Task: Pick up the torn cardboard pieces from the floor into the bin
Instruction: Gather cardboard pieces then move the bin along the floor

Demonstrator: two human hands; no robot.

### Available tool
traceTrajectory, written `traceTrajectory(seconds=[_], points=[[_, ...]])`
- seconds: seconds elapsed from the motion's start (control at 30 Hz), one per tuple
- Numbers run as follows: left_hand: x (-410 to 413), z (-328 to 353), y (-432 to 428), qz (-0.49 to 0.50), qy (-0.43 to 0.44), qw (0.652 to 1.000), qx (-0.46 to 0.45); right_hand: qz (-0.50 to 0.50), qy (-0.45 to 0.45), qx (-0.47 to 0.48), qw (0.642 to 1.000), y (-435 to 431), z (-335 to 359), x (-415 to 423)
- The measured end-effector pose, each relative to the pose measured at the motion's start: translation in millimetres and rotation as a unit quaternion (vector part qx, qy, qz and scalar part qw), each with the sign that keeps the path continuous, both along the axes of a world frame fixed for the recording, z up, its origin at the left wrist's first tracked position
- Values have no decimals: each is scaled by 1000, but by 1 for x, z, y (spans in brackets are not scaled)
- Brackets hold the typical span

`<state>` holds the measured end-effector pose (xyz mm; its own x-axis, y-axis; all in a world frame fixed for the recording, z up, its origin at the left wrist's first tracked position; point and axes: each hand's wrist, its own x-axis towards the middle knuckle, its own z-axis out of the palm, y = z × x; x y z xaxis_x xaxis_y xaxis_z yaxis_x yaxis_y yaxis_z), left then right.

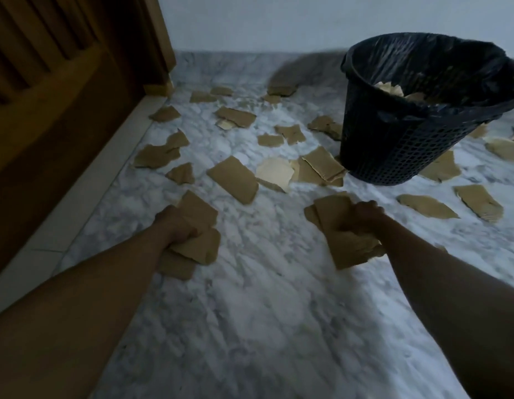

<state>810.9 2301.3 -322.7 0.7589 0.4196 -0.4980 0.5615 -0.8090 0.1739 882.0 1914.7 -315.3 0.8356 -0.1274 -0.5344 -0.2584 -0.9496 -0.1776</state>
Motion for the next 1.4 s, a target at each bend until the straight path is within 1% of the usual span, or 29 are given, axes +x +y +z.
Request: traceTrajectory(seconds=[0.07, 0.2, 0.27, 0.33, 0.37, 0.4, 0.47, 0.5, 0.53, 0.6, 0.63, 0.67, 0.7, 0.73, 0.8, 0.83, 0.87, 0.9, 0.97, 1.0, 1.07, 1.13, 1.2, 1.27, 1.4], points=[[1, 0, -3, 13, -2, 1000, 2, 14, 0, 20, 1000, 4, 1, 11], [7, -2, -3, 51, -16, 998, -15, -41, 11, 127, 991, 7, 1, 4], [6, 0, -10, 75, -27, 997, -15, -36, 6, 122, 992, 11, -1, -4], [8, 7, -22, 39, -42, 998, 32, -47, 22, 136, 989, 17, -3, -16], [11, 10, -26, 0, -49, 997, 56, -41, 20, 140, 989, 20, -8, -21], [16, 13, -30, -39, -49, 996, 60, -22, 23, 128, 991, 24, -12, -28], [27, 21, -41, -82, -60, 995, -10, 24, 12, 110, 994, 29, -26, -35], [37, 23, -42, -60, -71, 993, -78, 39, 10, 112, 993, 32, -33, -34], [46, 28, -47, -11, -76, 985, -154, 46, 8, 119, 992, 36, -34, -34], [71, 35, -52, 87, -88, 953, -277, 31, 0, 143, 989, 41, -34, -22], [86, 39, -54, 103, -99, 944, -298, 27, -15, 148, 988, 44, -31, -13], [101, 38, -55, 100, -109, 942, -300, 30, -34, 143, 989, 48, -28, -1], [115, 35, -55, 83, -108, 952, -274, 40, -47, 136, 989, 52, -26, 13], [126, 30, -55, 55, -89, 968, -227, 52, -50, 121, 990, 56, -23, 25], [153, 10, -52, -35, -10, 993, -115, 85, -48, 86, 992, 73, -15, 55], [165, 1, -52, -74, 35, 994, -69, 108, -45, 62, 991, 85, -14, 70], [175, -6, -54, -118, 84, 988, -45, 130, -47, 39, 990, 97, -12, 85], [185, -9, -56, -156, 112, 981, -35, 149, -60, 27, 987, 109, -11, 97], [204, -14, -59, -196, 128, 972, -29, 186, -64, -2, 980, 133, -11, 122], [214, -15, -58, -206, 133, 969, -13, 204, -50, -24, 977, 143, -11, 133], [222, -18, -56, -205, 160, 964, 47, 226, -7, -64, 972, 154, -11, 148], [228, -29, -50, -185, 162, 968, 56, 244, 26, -89, 965, 159, -7, 158], [231, -31, -48, -149, 168, 974, 35, 259, 27, -102, 960, 161, -4, 161], [227, -19, -51, -137, 162, 977, 25, 266, 19, -116, 957, 161, -5, 161], [218, -4, -58, -180, 133, 972, 70, 302, -10, -124, 945, 157, -6, 158]])
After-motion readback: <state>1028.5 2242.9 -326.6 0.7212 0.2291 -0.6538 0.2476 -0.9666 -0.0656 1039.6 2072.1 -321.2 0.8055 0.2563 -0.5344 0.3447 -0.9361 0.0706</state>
